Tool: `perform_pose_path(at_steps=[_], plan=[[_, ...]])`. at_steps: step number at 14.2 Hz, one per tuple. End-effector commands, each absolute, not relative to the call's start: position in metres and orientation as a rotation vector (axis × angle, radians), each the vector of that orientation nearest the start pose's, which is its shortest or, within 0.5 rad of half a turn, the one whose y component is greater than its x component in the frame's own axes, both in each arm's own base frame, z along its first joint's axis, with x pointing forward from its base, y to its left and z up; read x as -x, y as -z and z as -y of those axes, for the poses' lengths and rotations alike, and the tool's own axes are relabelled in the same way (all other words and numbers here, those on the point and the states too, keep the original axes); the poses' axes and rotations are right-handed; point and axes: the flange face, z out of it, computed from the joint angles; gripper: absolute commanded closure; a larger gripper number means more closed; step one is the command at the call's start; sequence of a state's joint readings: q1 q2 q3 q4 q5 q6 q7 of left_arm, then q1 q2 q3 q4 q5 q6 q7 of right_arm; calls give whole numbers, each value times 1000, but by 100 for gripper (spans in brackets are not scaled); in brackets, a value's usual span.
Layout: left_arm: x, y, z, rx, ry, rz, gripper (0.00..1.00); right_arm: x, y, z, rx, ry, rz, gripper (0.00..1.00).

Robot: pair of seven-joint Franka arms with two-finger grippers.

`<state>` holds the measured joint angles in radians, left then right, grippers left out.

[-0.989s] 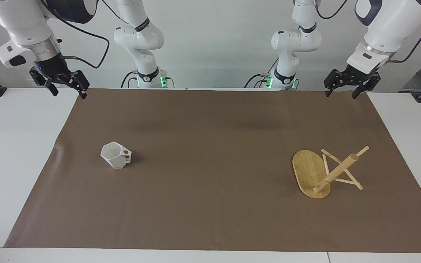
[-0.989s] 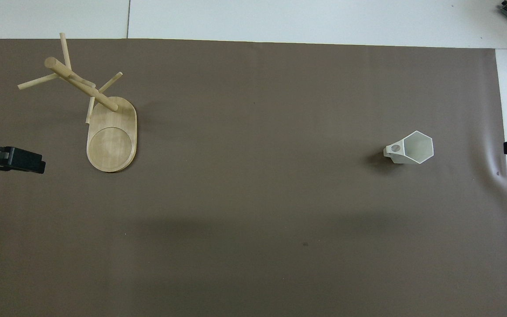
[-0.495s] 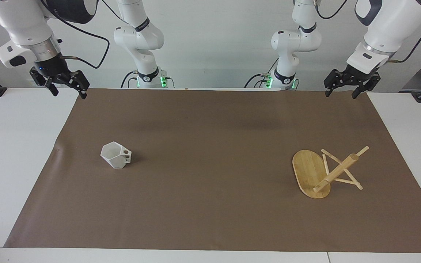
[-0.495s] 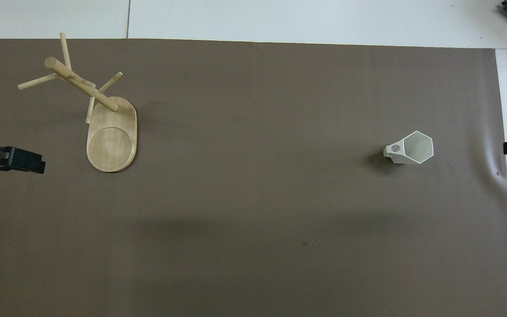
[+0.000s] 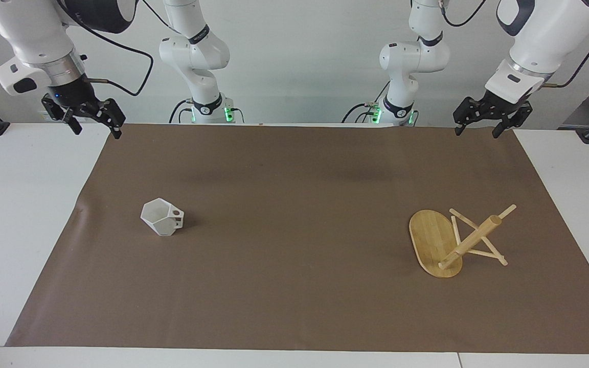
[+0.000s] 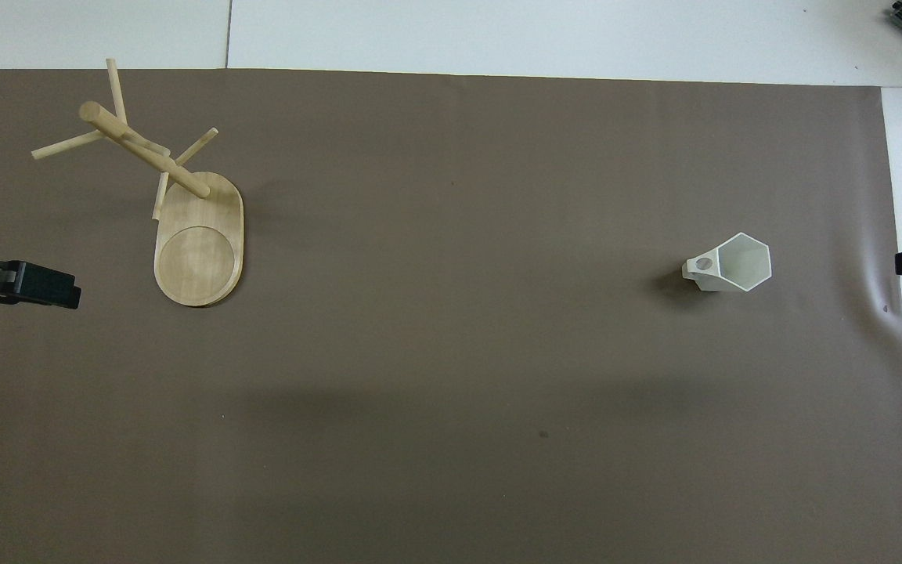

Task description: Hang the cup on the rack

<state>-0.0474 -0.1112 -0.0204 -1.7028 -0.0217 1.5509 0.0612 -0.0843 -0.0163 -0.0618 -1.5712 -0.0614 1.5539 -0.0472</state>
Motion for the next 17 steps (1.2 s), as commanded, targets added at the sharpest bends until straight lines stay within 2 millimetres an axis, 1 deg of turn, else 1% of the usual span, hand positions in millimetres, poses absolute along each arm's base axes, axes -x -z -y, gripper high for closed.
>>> perform_pose_path(at_steps=[1,4,7,9,11,16,17], plan=[[-509,-620,36,3135,-41,-192,0,-537,-632,85,3190,-22,-190,0],[-509,-620,36,3135,-41,-192,0,-539,-633,85,3192,7,-187,0],[-509,-620,36,3135,-41,-190,0,-537,-629,85,3191,12,-188,0],[-509,-620,36,3135,-41,-192,0,-539,-626,86,3193,31,-184,0],[-509,-620,36,3135,-41,-190,0,-542,-611,86,3194,56,-177,0],[-509,-620,36,3135,-41,-192,0,-561,-550,86,3195,110,-160,0],[-509,-620,36,3135,-41,-192,0,-566,-541,86,3196,112,-158,0]])
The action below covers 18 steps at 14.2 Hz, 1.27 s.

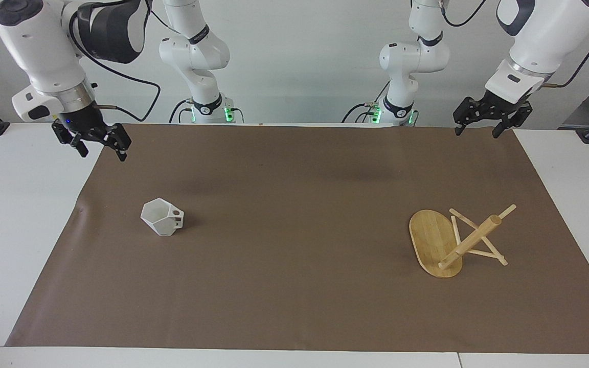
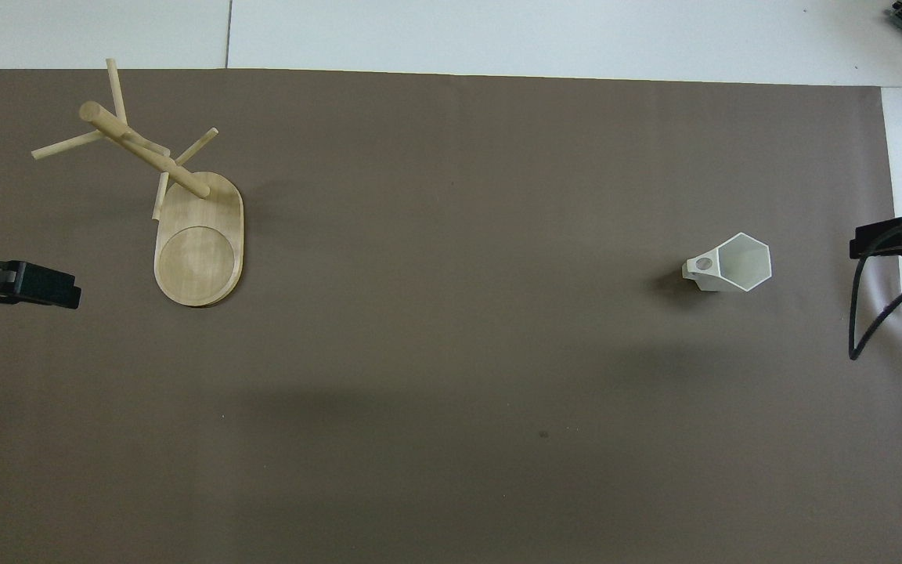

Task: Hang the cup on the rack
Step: 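Reach the right gripper toward the white cup's handle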

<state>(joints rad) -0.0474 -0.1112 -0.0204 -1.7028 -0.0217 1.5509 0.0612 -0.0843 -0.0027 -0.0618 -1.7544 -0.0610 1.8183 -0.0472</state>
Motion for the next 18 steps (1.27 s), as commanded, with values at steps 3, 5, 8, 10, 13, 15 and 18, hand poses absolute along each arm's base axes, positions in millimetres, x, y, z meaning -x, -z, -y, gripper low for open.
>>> perform_pose_path(at_steps=[3,5,8,10,13,15,18], plan=[[-509,-620,36,3135,-41,-190,0,-583,-508,86,3176,90,-164,0],[-509,-620,36,3135,-41,-192,0,-595,-484,87,3176,93,-164,0],[-509,-620,36,3135,-41,-190,0,-601,-456,88,3176,117,-161,0],[-509,-620,36,3135,-41,-190,0,-602,-435,87,3165,111,-170,0],[-509,-620,36,3135,-41,-192,0,-598,-414,83,3132,114,-193,0],[-509,-620,36,3135,-41,-190,0,-598,-405,76,3131,107,-174,0],[-509,-620,36,3135,-41,-190,0,-596,-390,74,3129,102,-176,0]])
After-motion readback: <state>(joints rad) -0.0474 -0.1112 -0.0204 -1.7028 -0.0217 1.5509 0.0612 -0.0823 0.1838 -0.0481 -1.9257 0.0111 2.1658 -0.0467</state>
